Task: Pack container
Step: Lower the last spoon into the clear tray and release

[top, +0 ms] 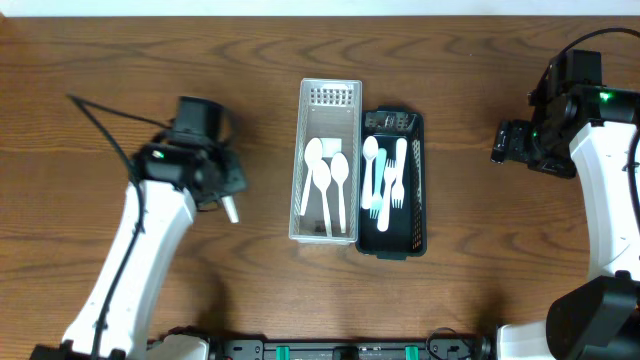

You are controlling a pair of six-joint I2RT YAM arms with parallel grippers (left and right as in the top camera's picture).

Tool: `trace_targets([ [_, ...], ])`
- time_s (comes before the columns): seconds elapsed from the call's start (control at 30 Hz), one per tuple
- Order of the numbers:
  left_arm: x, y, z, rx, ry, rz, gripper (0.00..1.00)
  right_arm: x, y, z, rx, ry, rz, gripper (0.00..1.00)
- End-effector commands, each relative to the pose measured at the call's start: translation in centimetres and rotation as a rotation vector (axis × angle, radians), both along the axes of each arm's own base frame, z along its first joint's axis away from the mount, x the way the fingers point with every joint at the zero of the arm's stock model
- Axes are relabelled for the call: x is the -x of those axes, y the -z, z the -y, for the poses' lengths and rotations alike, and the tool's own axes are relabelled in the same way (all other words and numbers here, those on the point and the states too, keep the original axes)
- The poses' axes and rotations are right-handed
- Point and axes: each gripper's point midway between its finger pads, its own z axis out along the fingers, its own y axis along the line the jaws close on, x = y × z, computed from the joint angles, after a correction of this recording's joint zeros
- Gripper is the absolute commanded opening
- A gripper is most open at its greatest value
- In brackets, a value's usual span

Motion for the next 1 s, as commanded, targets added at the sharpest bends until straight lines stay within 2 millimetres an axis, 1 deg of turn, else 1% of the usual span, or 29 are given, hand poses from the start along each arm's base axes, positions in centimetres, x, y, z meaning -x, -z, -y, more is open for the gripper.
trace_targets([
  [0.0,0.8,-1.3,4.3,-0.009,0.171,0.051,0.06,0.0,0.2,-0.2,-0.003,-0.012,-0.007,0.84],
  [0.03,1.0,-1.4,5.8,-0.004,0.222,0.062,0.06,0.0,0.2,-0.2,-0.003,-0.012,-0.007,0.84],
  [0.13,1.4,-1.3,9.6,0.002,0.354,0.093,0.06,0.0,0.2,-0.2,-0.004,-0.009,-0.007,0.84],
  [0.2,1.3,-1.1,11.7,0.004,0.429,0.115,0.06,0.0,0.2,-0.2,-0.004,-0.009,-0.008,0.84],
  [0.3,0.8,-0.2,13.8,0.006,0.477,0.128,0.06,0.1,0.2,-0.2,-0.004,-0.009,-0.01,0.84],
  [0.47,-0.4,1.8,15.0,0.001,0.484,0.114,0.06,0.1,0.2,-0.2,-0.004,-0.009,-0.011,0.84],
  [0.63,-1.5,3.2,15.8,-0.023,0.527,0.099,0.06,0.1,0.2,-0.2,-0.004,-0.009,-0.01,0.84],
  [0.73,-1.9,3.9,16.0,-0.036,0.544,0.084,0.06,0.1,0.2,-0.2,-0.004,-0.009,-0.01,0.84],
  [0.97,-2.3,6.1,16.3,-0.05,0.546,0.045,0.05,0.1,0.2,-0.2,-0.004,-0.009,-0.011,0.84],
])
